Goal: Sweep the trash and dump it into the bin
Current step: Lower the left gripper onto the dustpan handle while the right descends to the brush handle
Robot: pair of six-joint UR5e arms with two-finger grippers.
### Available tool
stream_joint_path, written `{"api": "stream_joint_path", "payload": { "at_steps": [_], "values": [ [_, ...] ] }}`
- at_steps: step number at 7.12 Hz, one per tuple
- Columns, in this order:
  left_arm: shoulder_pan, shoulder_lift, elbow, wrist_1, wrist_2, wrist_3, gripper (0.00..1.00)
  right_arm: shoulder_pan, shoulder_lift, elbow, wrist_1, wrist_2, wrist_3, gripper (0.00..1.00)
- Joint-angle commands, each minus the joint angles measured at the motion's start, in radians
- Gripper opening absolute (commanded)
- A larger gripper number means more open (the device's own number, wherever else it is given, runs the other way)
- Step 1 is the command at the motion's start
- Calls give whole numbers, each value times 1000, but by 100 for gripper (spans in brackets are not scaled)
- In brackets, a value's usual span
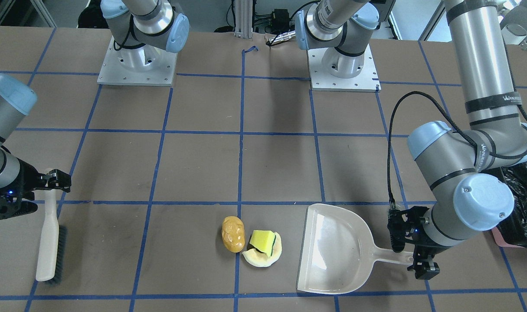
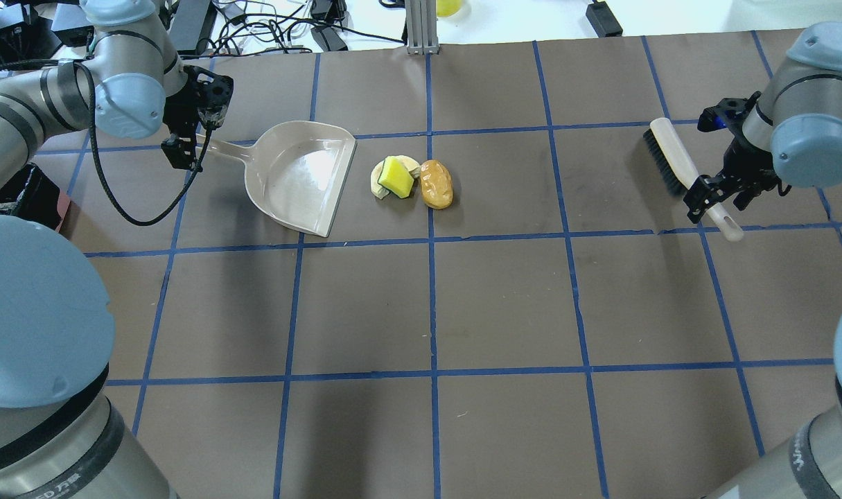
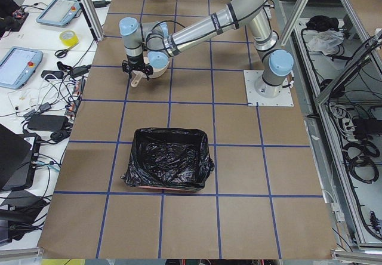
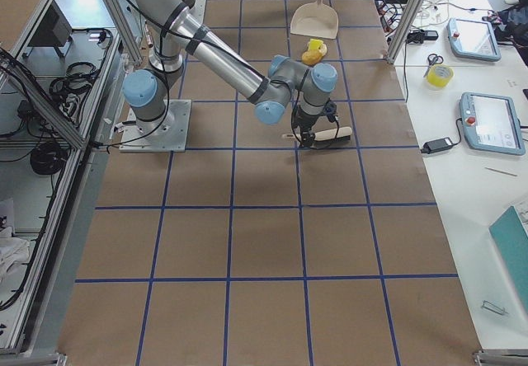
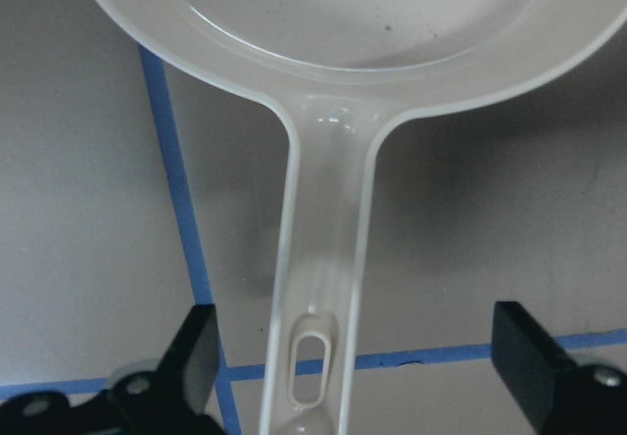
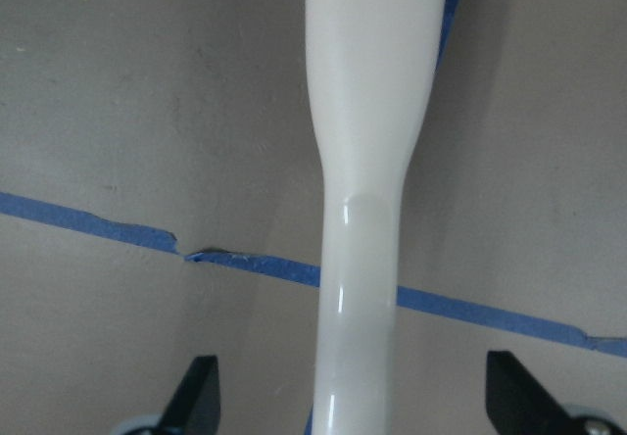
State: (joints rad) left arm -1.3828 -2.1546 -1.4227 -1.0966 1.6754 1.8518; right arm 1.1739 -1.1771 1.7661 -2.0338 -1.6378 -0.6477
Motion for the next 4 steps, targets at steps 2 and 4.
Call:
{"api": "stream_joint_path", "payload": {
  "at_steps": [2, 4],
  "values": [
    [1, -19, 10, 4, 1, -17, 93, 0, 4, 1, 3, -7, 8, 69],
    [1, -30, 10, 11, -8, -19, 86, 0, 4, 1, 3, -7, 10, 57]
  ]
}}
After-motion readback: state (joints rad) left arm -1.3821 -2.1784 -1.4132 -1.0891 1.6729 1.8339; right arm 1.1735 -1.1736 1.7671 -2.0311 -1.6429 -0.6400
